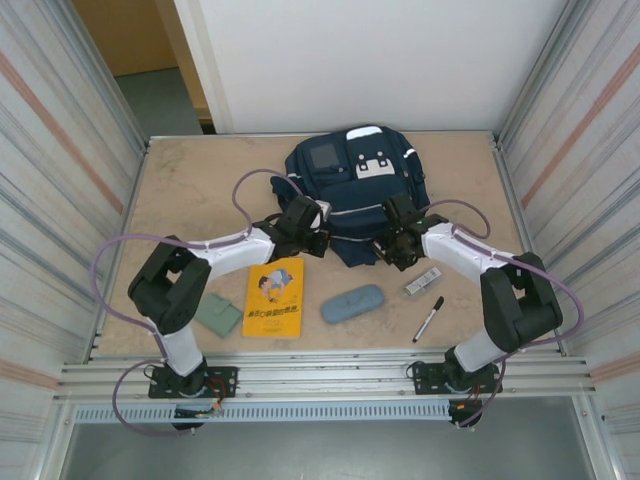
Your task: Pack books, pencil case, and school supplies into a backpack
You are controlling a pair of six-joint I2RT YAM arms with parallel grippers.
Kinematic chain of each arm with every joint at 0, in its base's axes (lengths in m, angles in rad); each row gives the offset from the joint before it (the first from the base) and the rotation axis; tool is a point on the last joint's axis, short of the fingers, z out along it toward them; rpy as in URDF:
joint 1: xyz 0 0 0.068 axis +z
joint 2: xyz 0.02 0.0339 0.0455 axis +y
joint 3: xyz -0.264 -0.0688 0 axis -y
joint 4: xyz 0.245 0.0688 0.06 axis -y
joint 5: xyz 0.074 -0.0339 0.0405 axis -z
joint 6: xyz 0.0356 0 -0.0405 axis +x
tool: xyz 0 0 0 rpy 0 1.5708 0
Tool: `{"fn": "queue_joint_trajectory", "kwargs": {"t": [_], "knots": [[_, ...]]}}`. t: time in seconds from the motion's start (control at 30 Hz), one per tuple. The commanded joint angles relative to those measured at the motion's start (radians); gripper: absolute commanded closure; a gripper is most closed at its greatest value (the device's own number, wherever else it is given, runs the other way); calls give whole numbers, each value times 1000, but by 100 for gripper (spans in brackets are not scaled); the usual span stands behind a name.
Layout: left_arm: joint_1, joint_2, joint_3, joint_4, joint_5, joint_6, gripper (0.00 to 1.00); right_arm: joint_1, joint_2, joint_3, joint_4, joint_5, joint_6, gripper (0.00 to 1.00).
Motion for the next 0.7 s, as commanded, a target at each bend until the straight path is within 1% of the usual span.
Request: {"fn": "queue_joint_trajectory", "kwargs": {"t": [0.0, 0.1, 0.13, 0.2, 0.27, 0.3, 0.37, 0.43, 0.47, 0.5, 0.53, 0.57, 0.63, 0.67], "knots": [[31, -59, -27, -53, -145, 33, 100, -76, -25, 4, -54, 23, -80, 100], [33, -47, -10, -90, -194, 42, 100, -127, -36, 20, -47, 9, -147, 100], [33, -30, 13, -127, -207, 32, 100, -139, -37, 32, -47, 16, -183, 100], [29, 10, 80, -194, -178, 25, 100, -160, -43, 52, -62, 49, -240, 100], [-1, 34, 114, -203, -144, 39, 100, -194, -51, 63, -68, 33, -287, 100], [-22, 39, 117, -192, -149, 51, 100, -205, -57, 68, -71, 16, -298, 97], [-62, 43, 116, -153, -138, 81, 100, -218, -78, 79, -85, -22, -327, 84], [-69, 42, 116, -134, -95, 77, 100, -218, -108, 78, -109, -27, -341, 78], [-62, 40, 112, -125, -57, 66, 92, -217, -130, 68, -109, -29, -345, 76], [-51, 37, 103, -111, -17, 58, 74, -218, -148, 56, -102, -32, -350, 75], [-35, 40, 99, -93, 50, 52, 54, -219, -165, 45, -97, -35, -353, 74], [-16, 48, 92, -67, 114, 40, 43, -223, -176, 39, -98, -41, -359, 74], [7, 68, 87, -26, 198, 22, 38, -228, -193, 37, -111, -51, -364, 74], [11, 78, 92, -20, 212, 20, 38, -230, -200, 32, -114, -57, -365, 73]]}}
